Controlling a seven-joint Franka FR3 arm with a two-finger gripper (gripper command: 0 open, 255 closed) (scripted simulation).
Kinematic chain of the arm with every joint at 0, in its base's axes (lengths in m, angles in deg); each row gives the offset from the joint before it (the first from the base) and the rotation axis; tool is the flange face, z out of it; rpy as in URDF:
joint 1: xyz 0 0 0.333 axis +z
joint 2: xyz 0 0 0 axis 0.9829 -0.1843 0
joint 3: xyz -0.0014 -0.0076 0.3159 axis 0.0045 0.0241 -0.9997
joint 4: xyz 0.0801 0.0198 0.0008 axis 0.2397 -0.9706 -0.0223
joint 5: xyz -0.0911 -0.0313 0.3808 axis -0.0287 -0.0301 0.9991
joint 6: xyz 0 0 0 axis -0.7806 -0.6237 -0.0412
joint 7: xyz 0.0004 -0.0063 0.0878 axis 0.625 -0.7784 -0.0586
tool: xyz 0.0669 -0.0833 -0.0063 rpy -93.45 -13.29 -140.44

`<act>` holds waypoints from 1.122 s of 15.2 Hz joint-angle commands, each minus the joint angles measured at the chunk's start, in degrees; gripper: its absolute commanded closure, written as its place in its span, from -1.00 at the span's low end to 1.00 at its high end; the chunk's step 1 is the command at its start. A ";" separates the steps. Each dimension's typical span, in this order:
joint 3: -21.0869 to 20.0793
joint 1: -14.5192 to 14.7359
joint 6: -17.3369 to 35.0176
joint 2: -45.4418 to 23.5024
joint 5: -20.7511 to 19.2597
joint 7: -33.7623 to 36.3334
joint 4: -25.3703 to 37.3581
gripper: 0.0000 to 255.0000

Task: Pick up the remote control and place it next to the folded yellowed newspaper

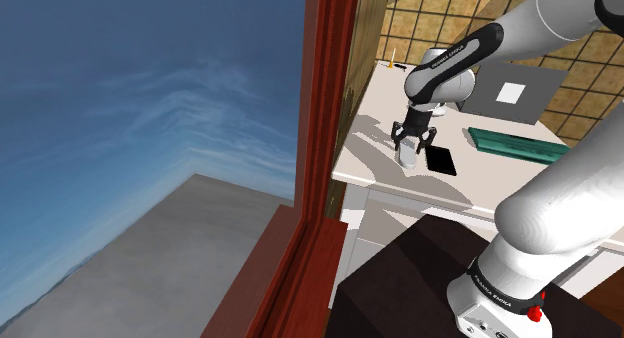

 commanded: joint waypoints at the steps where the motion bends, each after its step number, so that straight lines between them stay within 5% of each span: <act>1: 0.00 0.00 0.01 0.00 0.00 0.00 -0.01 1.00; 17: -0.50 -0.05 -13.26 7.23 -0.72 0.48 6.08 1.00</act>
